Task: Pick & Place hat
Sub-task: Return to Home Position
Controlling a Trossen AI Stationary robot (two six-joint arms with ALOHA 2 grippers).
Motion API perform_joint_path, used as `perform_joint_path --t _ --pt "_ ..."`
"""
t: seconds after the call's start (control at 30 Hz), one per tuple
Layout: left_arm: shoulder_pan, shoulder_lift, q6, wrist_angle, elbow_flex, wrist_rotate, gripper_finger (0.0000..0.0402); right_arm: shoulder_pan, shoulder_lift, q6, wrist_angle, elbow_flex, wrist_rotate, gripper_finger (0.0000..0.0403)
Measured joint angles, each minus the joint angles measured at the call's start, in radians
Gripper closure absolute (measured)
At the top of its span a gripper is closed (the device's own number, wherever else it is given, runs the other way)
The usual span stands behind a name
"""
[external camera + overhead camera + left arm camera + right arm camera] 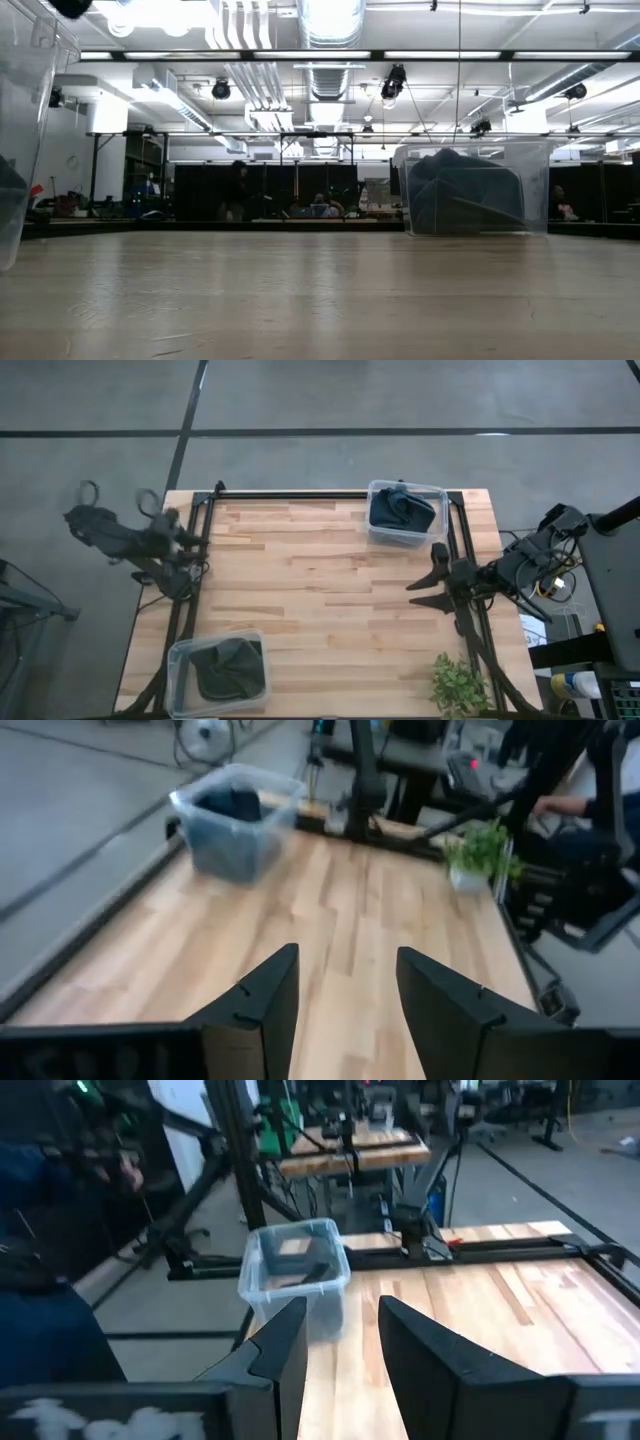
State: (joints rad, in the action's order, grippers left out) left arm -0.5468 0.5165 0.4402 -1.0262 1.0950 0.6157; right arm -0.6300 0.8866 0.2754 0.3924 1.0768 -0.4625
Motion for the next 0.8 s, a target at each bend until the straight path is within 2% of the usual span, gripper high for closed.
perform_joint_path --t 0.17,0.33,0.6,0.8 --pt "0.000 -0.128 0.026 0.087 -0.198 -0.058 0.0239 0.000 -0.069 -0.030 -0.164 -0.161 0.003 0.0284" --pt "0.000 -0.218 0.036 0.139 -0.339 -0.061 0.0239 0.001 -0.128 -0.052 -0.287 -0.299 0.036 0.0284" --pt "0.000 -0.365 0.015 0.251 -0.491 -0.057 0.0239 0.003 -0.226 -0.070 -0.419 -0.471 0.046 0.0284" --pt "0.000 -0.371 -0.023 0.416 -0.593 -0.094 0.0239 0.033 -0.284 -0.070 -0.575 -0.608 0.055 0.0284"
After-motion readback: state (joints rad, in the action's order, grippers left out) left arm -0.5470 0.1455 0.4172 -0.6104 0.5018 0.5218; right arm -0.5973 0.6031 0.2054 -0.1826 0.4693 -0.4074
